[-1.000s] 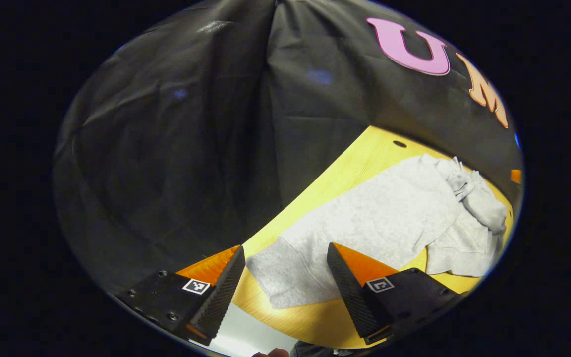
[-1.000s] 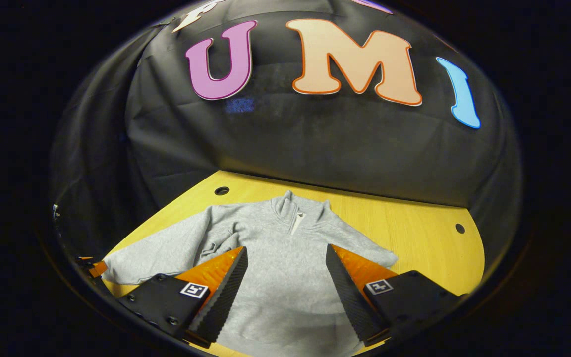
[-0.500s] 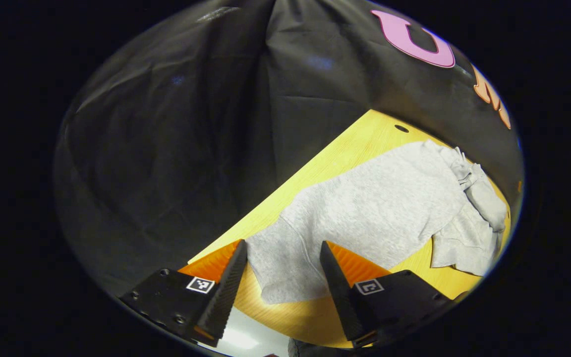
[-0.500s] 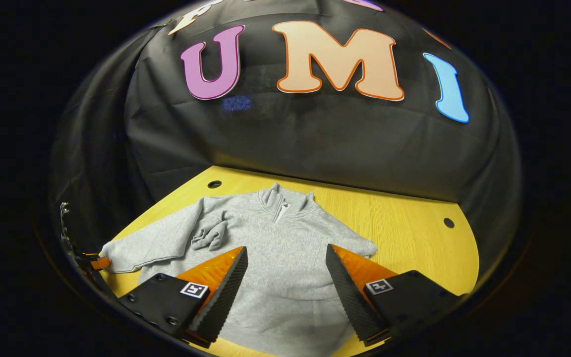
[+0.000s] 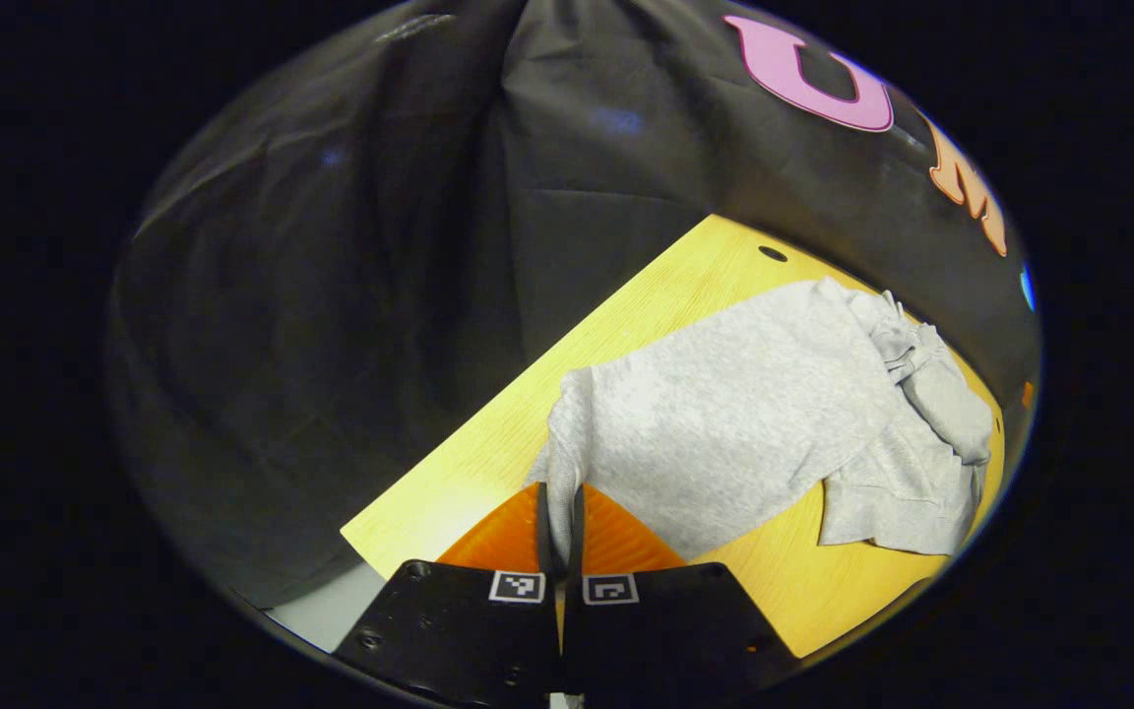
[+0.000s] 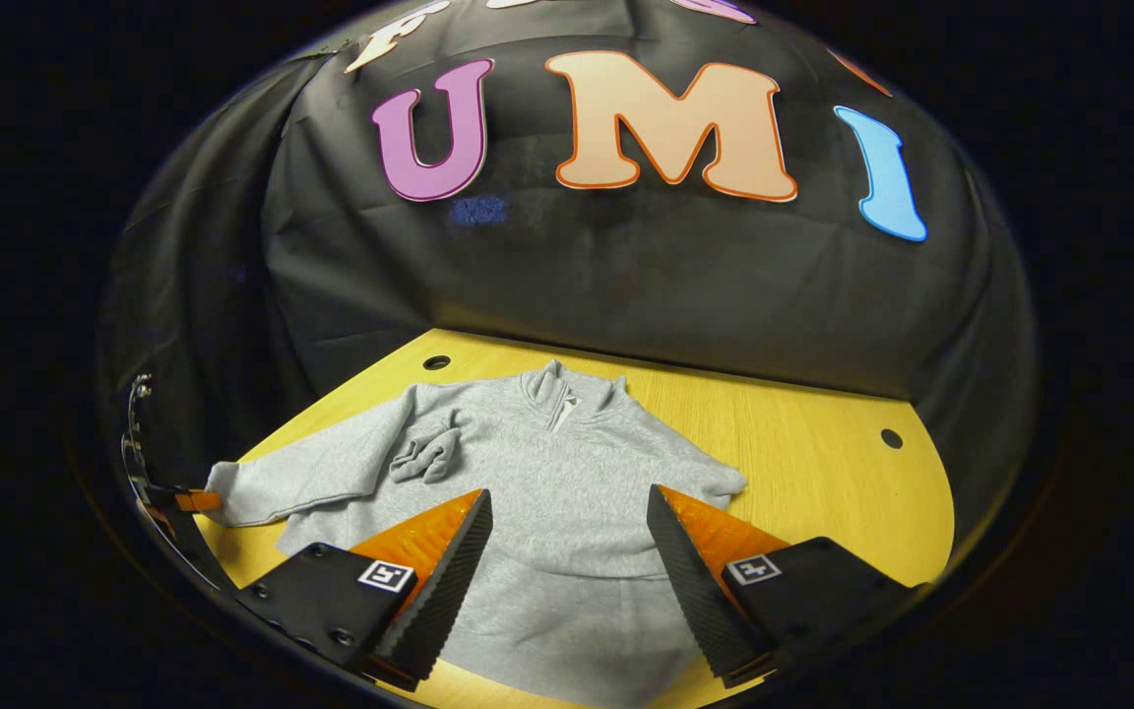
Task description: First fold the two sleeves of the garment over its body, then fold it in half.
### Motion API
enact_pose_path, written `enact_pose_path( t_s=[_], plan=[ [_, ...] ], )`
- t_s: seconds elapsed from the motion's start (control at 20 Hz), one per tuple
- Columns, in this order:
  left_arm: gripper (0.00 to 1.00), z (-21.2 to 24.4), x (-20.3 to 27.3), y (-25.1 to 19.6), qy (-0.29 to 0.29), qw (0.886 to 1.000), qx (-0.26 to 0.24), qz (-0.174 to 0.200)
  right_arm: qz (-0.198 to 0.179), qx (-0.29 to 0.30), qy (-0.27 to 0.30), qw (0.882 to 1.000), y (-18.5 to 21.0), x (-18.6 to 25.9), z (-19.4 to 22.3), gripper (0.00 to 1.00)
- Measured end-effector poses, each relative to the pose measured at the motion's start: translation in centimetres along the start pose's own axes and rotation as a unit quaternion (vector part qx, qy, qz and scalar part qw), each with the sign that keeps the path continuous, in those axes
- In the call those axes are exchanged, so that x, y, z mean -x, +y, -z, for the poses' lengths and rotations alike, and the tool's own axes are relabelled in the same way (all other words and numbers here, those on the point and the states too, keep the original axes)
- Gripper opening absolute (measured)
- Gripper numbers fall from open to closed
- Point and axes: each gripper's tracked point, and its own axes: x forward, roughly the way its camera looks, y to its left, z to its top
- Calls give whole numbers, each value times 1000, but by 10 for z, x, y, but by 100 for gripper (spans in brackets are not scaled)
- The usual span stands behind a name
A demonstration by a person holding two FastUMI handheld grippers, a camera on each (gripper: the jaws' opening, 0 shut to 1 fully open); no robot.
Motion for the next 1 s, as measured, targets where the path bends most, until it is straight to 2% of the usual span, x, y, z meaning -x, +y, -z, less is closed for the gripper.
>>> enact_pose_path(
  t_s=[0.25,0.55,1.0],
  plan=[
    [0,-63,6,-23,-55,998,8,14,17,-6,-6,1000,-22,20,6,97],
    [0,-122,15,-63,-100,994,5,47,43,-32,-13,998,-56,42,13,99],
    [0,-157,11,-163,-110,986,-51,111,96,-72,-10,993,-118,85,44,99]
  ],
)
